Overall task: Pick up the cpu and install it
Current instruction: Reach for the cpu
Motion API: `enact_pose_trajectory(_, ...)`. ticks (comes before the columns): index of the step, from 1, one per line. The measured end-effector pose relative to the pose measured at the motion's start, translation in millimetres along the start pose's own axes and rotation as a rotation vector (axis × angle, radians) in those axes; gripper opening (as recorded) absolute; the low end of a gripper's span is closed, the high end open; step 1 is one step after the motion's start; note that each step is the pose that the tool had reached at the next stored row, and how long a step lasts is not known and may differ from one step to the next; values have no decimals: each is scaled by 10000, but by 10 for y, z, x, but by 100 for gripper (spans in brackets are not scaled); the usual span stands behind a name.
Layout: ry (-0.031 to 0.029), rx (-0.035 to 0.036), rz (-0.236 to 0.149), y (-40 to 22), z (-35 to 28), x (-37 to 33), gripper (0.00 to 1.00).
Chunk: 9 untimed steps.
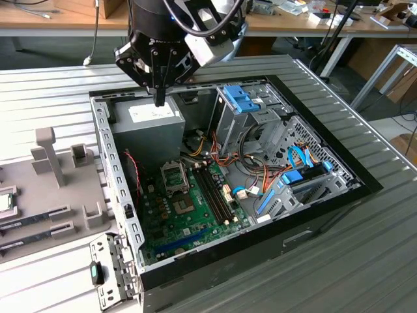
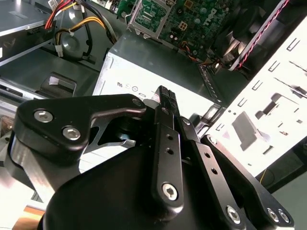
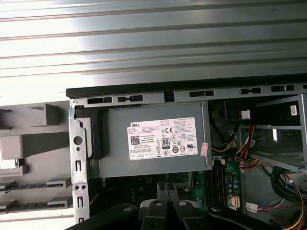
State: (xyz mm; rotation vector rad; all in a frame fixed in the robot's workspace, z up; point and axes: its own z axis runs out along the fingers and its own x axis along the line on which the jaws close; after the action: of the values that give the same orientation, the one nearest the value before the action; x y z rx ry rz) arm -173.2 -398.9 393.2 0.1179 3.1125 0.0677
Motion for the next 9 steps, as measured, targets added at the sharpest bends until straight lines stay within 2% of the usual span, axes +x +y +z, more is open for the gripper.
enact_pose_trajectory(9,0,0,-1,-2,-1,24,11)
